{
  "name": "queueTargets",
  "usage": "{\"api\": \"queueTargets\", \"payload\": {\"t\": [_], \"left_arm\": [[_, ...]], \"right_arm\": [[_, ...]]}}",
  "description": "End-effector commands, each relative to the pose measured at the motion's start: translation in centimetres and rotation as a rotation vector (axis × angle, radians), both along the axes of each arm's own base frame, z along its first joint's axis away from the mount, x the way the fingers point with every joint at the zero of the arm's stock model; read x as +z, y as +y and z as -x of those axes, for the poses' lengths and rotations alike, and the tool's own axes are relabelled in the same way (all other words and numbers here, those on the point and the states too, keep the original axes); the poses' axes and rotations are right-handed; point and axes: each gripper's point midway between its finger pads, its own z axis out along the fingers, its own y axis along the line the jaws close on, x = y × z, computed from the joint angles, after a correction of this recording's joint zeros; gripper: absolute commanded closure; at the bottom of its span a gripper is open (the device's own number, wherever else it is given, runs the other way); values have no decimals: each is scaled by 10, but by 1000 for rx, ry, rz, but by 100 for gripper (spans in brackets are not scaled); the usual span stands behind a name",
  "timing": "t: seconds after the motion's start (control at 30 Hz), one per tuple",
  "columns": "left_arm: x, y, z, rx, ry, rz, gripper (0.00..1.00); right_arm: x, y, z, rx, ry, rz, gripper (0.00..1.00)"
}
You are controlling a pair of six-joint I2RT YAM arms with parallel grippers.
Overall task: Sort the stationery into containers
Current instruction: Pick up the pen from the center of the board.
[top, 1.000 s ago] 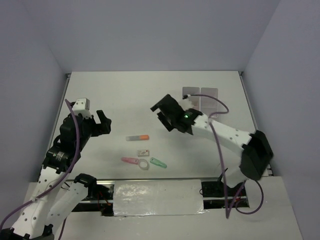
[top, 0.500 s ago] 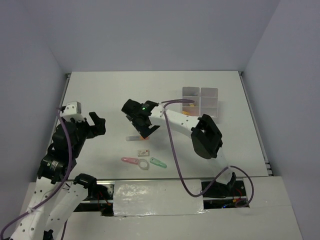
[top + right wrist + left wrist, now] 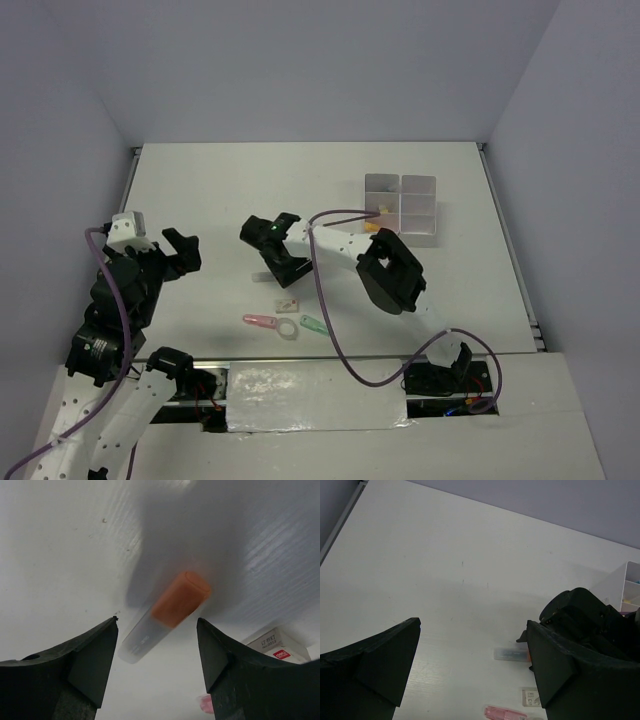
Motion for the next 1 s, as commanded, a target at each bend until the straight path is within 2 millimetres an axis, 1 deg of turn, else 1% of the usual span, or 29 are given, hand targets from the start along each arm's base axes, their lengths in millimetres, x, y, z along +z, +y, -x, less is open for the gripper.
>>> {"api": "queueTargets", "payload": {"t": [0.0,0.13,0.23,0.3,0.37,0.4,0.43,0.47,0.5,0.53,0.57,0.6,0.63,0.67,0.7,0.73,0.8,0.83,0.87,0.9,0.93,0.97], "left_arm": [[12,2,1,9,-48,21,1],[15,5,4,21,-60,21,1],[16,5,5,22,-64,22,1],[17,6,5,27,-69,22,1],[17,7,6,31,-69,22,1],[17,8,7,34,-69,21,1],[18,8,7,36,-71,21,1],[18,8,7,36,-71,21,1],[17,8,6,37,-70,21,1],[17,8,6,37,-70,21,1],[17,8,6,37,-68,20,1],[18,9,6,39,-70,20,1],[18,9,6,39,-70,19,1],[16,9,6,40,-64,17,1],[16,8,5,39,-62,17,1],[16,9,5,40,-62,16,1],[15,8,5,38,-59,13,1],[16,8,4,37,-61,15,1],[14,7,3,35,-55,12,1],[14,7,3,35,-54,10,1],[13,7,3,33,-53,10,1],[13,7,2,33,-51,8,1]], "right_arm": [[-4,-8,1,-55,4,50,29],[-10,-12,2,-63,15,66,39],[-18,-18,4,-69,34,82,40],[-23,-19,4,-66,45,75,41],[-29,-27,2,-69,66,83,45],[-30,-29,2,-66,78,75,51],[-34,-35,0,-68,88,80,63],[-33,-37,-2,-71,90,74,68],[-33,-38,-3,-73,94,67,77],[-36,-44,-4,-81,100,72,80],[-33,-46,-6,-84,94,66,83],[-33,-47,-10,-86,82,58,91],[-35,-53,-11,-91,85,64,97],[-31,-54,-14,-93,76,54,100],[-30,-53,-22,-93,47,42,100],[-26,-53,-28,-78,26,38,100],[-14,-54,-48,-68,-31,20,100],[-1,-54,-62,-46,-87,32,100],[14,-55,-73,-32,-136,30,100],[29,-50,-85,-12,-200,19,100],[47,-53,-97,39,-282,62,100],[76,-50,-108,54,-365,40,100]]}}
